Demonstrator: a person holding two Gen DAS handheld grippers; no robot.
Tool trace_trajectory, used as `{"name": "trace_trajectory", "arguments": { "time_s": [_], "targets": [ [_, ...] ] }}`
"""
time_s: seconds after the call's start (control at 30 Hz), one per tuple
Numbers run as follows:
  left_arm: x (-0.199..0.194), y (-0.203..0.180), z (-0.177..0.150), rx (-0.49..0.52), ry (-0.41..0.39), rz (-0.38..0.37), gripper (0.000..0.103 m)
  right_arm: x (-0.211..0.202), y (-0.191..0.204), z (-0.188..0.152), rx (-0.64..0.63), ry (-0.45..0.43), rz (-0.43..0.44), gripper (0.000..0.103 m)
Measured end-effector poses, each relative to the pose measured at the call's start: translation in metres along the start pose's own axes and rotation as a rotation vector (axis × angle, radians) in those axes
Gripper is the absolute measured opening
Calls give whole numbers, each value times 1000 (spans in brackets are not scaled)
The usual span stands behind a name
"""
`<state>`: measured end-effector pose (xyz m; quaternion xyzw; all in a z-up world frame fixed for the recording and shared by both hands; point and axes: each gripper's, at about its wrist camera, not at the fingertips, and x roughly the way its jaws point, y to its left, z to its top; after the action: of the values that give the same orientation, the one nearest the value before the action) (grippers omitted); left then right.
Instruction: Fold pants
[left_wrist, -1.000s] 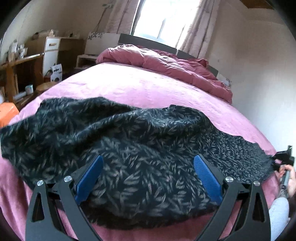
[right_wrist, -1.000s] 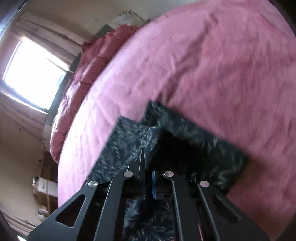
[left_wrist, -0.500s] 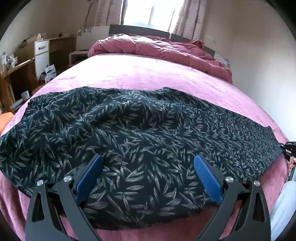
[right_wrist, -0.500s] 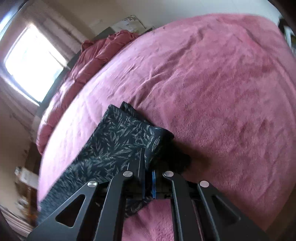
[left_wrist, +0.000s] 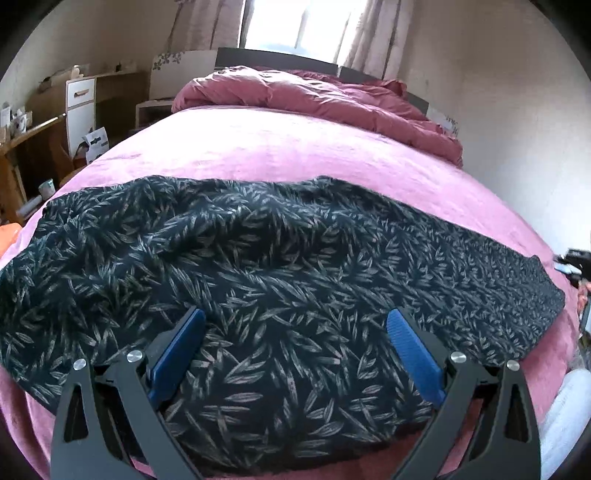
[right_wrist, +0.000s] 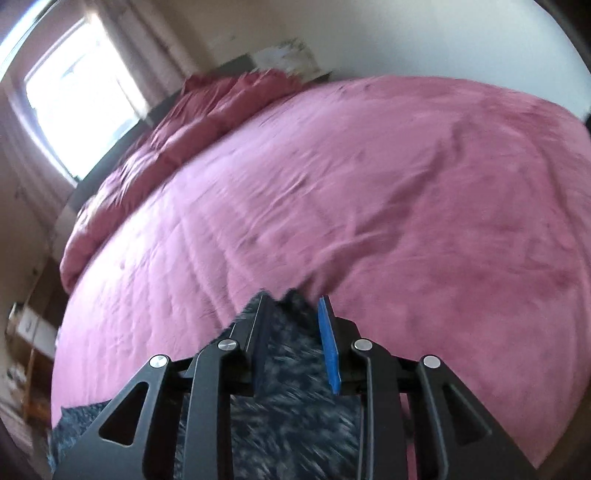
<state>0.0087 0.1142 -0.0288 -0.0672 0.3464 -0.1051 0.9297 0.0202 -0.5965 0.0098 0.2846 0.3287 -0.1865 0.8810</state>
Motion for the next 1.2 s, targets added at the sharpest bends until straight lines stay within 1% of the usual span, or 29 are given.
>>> {"name": "trace_trajectory", "arguments": {
  "time_s": [0.13, 0.2, 0.23, 0.3, 0.33, 0.4, 0.43, 0.5, 0.6, 0.63, 0.67, 0.7, 0.73, 0.77, 0.83, 0.87, 0.9, 0.93, 0.97, 1.0, 1.03, 1.07, 1.13, 1.2],
  "targets": [
    [1, 2, -2, -7, 5, -14, 101, 36, 18, -1, -77, 84, -33, 25],
    [2, 0, -2, -1, 12, -6, 101, 49, 22, -5, -108, 106, -82, 25],
    [2, 0, -3, 2, 13, -2, 101, 52, 23, -5, -120, 106, -89, 25],
    [2, -1, -3, 6, 16, 2, 101, 51, 29, -10, -173, 93, -113, 9],
    [2, -1, -3, 6, 17, 2, 101, 49, 36, -14, -230, 87, -138, 3],
    [1, -3, -2, 8, 14, 4, 101, 41, 47, -21, -314, 48, -233, 1],
    [1, -3, -3, 10, 13, 5, 101, 37, 48, -21, -318, 26, -259, 1],
    [1, -5, -3, 12, 15, 7, 101, 27, 41, -20, -286, -16, -297, 1],
    [2, -5, -4, 15, 21, 11, 101, 39, 23, -21, -213, 29, -326, 0],
    [2, -5, -4, 15, 22, 11, 101, 43, 19, -22, -209, 33, -364, 0],
    [2, -5, -4, 14, 21, 10, 101, 49, 11, -23, -186, 52, -365, 0],
    [1, -5, -3, 14, 20, 9, 101, 49, 5, -22, -156, 59, -341, 0],
    [2, -5, -3, 13, 21, 9, 101, 47, 4, -20, -145, 52, -331, 0],
    [1, -6, -2, 12, 22, 10, 101, 43, 4, -19, -142, 47, -335, 0],
    [0, -7, 0, 7, 22, 10, 101, 36, 10, -18, -165, 30, -393, 0],
    [0, -7, 3, 1, 25, 8, 101, 28, 17, -19, -187, 0, -408, 0],
    [-1, -7, 8, -16, 29, -4, 101, 18, 26, -21, -211, -36, -394, 0],
    [-2, -5, 14, -36, 25, -20, 101, 11, 34, -24, -228, -59, -381, 4],
    [-2, -4, 22, -56, 21, -21, 101, 4, 45, -27, -244, -81, -364, 14],
    [-1, -4, 29, -67, 25, -10, 101, -5, 58, -32, -253, -101, -327, 25],
    [1, -3, 38, -79, 33, 1, 101, -10, 66, -38, -251, -109, -295, 53],
    [4, -3, 48, -90, 41, 8, 101, -18, 75, -43, -242, -118, -256, 61],
    [11, -5, 64, -86, 50, 33, 101, -24, 100, -55, -243, -120, -190, 61],
    [22, -10, 78, -34, 67, 108, 101, -20, 128, -64, -272, -94, -131, 58]
  ]
}}
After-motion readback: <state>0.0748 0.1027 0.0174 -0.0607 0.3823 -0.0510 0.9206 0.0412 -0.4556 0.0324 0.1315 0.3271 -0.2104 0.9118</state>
